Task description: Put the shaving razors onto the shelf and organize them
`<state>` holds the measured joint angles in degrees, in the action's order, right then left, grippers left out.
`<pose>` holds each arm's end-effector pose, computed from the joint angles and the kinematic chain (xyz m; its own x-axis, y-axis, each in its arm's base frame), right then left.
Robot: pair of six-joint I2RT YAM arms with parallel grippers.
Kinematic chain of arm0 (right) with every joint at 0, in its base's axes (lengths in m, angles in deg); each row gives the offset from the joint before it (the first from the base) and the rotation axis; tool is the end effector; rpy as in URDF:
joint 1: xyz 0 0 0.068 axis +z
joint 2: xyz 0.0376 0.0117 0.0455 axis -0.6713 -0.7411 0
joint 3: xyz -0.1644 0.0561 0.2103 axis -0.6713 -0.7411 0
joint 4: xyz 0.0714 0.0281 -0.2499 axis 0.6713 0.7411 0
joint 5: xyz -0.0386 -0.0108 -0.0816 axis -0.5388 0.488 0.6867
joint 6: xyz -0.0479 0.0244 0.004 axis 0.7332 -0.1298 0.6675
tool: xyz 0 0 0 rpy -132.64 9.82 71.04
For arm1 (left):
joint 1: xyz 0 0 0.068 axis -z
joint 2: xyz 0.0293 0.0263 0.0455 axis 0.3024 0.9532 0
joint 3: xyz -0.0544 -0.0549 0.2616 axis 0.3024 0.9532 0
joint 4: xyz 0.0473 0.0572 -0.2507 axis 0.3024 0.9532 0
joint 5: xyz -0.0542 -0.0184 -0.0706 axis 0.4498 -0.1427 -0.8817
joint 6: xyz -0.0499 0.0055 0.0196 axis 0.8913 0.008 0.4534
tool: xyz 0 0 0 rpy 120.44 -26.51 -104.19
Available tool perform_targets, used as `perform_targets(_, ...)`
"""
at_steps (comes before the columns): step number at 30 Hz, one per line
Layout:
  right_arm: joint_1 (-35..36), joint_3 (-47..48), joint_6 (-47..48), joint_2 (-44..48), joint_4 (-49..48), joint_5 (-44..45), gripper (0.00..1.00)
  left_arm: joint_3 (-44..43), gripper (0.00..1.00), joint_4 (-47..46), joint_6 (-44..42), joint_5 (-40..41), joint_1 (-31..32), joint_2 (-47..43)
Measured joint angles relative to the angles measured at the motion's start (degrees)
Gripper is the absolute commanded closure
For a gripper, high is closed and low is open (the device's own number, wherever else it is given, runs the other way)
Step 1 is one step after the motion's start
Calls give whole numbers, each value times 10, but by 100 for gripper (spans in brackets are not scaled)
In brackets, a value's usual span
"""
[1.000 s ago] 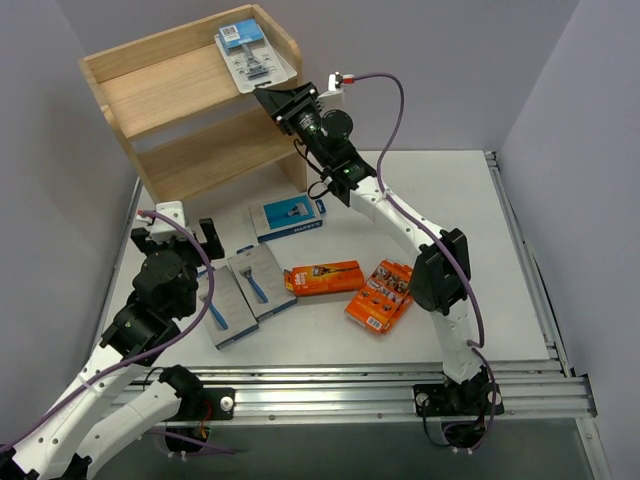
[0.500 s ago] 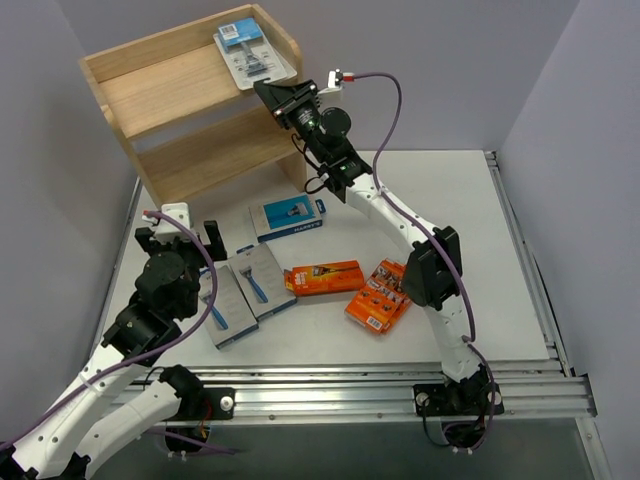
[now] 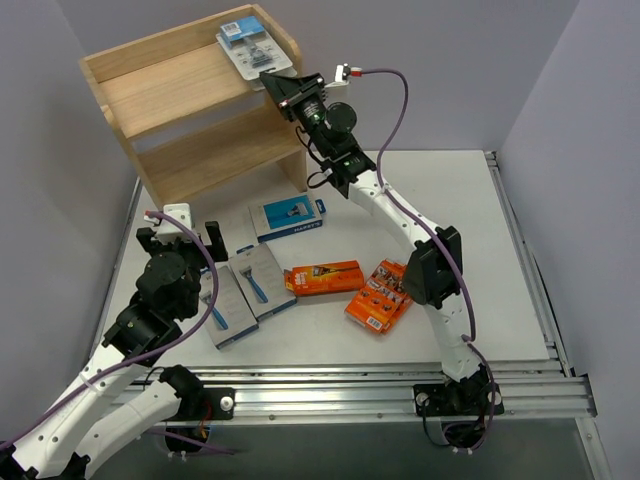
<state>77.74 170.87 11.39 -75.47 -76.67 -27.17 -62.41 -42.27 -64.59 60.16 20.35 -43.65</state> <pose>0.4172 0.3013 0.4466 -0.4005 0.8596 -0.3175 -0.6973 -0.0611 0.7142 0.1307 -0.0705 0.3684 -0.0412 -0.0281 -0.9988 -0.1086 0.9938 -0.0235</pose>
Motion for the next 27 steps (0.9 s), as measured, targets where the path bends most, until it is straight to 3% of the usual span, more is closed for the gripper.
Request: perform_targets(27, -26, 38, -43, -29, 6, -30, 100, 0, 6, 0, 0, -9, 4, 4)
